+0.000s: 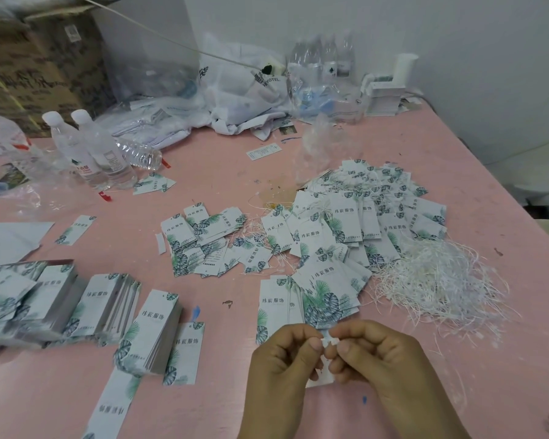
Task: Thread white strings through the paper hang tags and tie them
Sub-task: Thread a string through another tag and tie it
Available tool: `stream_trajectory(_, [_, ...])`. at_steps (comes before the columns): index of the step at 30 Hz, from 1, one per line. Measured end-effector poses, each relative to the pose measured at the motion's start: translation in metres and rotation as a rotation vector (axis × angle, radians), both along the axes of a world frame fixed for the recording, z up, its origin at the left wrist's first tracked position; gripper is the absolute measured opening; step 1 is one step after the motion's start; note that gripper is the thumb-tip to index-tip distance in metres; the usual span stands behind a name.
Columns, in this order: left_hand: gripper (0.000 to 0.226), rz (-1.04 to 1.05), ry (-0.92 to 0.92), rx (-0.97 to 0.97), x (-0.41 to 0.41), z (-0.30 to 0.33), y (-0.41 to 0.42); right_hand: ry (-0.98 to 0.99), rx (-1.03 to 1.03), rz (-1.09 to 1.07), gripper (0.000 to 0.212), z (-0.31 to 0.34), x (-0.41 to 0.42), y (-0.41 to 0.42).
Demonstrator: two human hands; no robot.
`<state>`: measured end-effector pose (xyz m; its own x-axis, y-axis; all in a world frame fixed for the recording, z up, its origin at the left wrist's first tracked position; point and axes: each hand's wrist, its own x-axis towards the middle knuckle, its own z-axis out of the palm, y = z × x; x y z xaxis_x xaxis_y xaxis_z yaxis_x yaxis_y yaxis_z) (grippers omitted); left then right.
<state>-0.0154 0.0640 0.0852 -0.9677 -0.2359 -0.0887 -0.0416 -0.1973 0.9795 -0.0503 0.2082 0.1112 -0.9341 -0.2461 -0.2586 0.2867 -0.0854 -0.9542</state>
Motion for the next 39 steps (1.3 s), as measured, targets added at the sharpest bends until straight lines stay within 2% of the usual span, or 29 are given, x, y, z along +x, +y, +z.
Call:
stream_trajectory(6, [0.006,-0.003,0.012,-0.052,0.000,-0.001,0.002,0.095,0.062,-0.042,0.025,-0.003,0.003,-0.006])
stream_trajectory(17, [0.010,0.018,-0.018,-0.048,0.000,0.001,0.004,-0.010,0.002,-0.079,0.014,-0.005,0.003,-0.010])
stream_trajectory(25, [0.011,0.006,-0.032,-0.078,0.000,0.002,0.005,-0.007,0.012,-0.075,0.017,-0.006,0.003,-0.011])
stream_trajectory(31, [0.009,-0.001,-0.057,-0.104,0.000,-0.001,0.004,0.083,0.109,-0.058,0.018,-0.008,0.002,-0.012])
stream_trajectory(39, [0.007,-0.058,-0.076,-0.086,0.000,-0.001,0.002,0.033,0.086,0.011,0.019,-0.011,-0.002,-0.002])
